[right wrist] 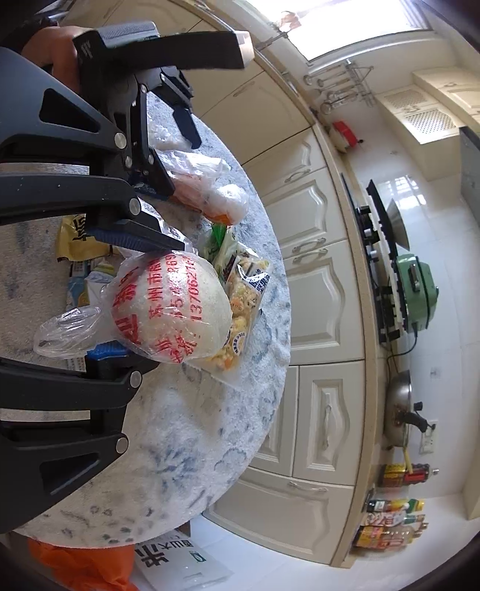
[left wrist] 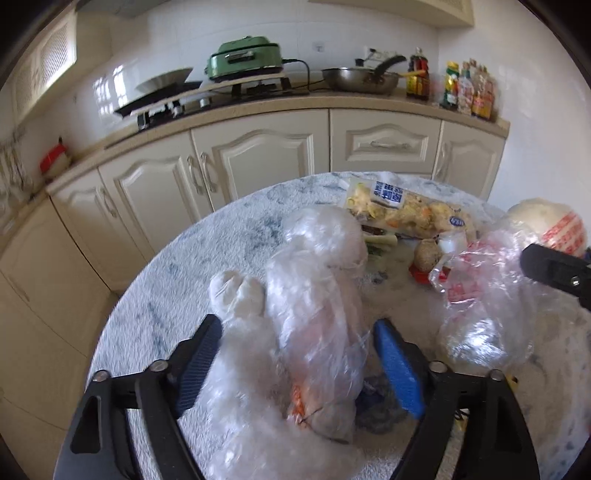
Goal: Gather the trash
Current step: 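Grasp the red-printed plastic bag with the right tool while the left tool grasps a clear plastic bag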
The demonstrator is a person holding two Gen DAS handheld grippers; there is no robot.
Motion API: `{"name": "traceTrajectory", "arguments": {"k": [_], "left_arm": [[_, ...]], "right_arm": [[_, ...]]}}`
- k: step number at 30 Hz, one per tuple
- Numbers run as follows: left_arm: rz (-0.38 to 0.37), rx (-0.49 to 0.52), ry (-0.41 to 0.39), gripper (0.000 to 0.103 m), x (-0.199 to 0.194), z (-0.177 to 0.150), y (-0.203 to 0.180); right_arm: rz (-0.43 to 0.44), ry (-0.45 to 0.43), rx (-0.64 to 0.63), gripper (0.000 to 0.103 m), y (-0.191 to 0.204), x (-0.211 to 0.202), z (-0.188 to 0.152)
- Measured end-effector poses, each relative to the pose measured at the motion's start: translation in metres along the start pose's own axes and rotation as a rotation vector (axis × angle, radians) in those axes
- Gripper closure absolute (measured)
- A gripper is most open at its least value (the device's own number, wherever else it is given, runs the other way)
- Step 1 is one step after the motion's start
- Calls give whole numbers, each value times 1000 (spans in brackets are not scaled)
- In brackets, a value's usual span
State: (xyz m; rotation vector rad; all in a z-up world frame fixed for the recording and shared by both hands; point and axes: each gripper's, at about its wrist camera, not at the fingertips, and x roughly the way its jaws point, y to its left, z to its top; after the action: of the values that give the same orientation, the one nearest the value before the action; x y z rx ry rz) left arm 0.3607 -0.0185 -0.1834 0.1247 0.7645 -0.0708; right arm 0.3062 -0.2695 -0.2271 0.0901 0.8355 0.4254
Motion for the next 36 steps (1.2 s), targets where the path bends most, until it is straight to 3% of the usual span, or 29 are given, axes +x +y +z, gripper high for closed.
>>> {"name": "traceTrajectory", "arguments": {"k": [2,3,6,9,14,20,27,36], "left_arm": [[10,27,51,26,18,1,-8],[0,27,63,43,22,2,-10],[-30,7,49,66,24,6,-8],[-73,-23,39,75,20,5,-2],[-186,-139,-8,77,3,-3,22],[-213,-193,-109,77,-29,-17,37],[-211,-177,-165,77,-66,-33,32],[-253,-98,-220,77,-112,-33,-15]], "right_arm": [[11,16,5,61,-2,4,-2],[19,22,6,61,-3,7,-3],[34,32,15,59,-2,13,-6],[41,17,26,62,-3,11,-6],[34,-25,24,63,-3,-8,-7],[7,-88,16,63,-5,-43,-4],[-16,-114,6,63,-5,-68,-7],[-57,-177,-4,63,-16,-119,-12]]}}
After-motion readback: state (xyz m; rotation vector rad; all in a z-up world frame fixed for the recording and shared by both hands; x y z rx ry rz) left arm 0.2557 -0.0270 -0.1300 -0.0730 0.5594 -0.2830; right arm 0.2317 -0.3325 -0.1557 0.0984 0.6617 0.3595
